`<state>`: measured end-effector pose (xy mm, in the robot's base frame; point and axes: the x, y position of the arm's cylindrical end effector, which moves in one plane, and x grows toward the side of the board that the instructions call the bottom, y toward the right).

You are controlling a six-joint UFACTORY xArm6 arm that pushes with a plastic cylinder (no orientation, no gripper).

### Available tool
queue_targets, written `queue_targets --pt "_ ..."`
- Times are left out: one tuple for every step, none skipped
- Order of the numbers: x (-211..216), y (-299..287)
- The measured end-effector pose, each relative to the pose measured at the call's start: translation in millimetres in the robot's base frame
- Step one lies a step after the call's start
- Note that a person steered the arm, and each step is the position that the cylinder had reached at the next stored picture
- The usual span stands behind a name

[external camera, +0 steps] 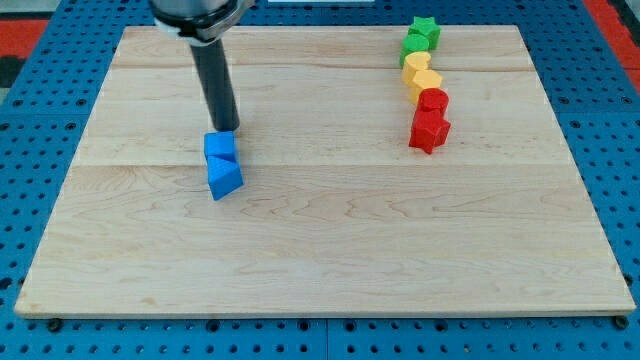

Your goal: Place your hand at right side of the blue triangle

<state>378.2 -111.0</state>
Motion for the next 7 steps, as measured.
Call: queue_targets --pt "0 15" --pt "-5 89" --pt "14 98" --pt "64 89" --pt "73 89" --pt "75 89" --pt "113 104"
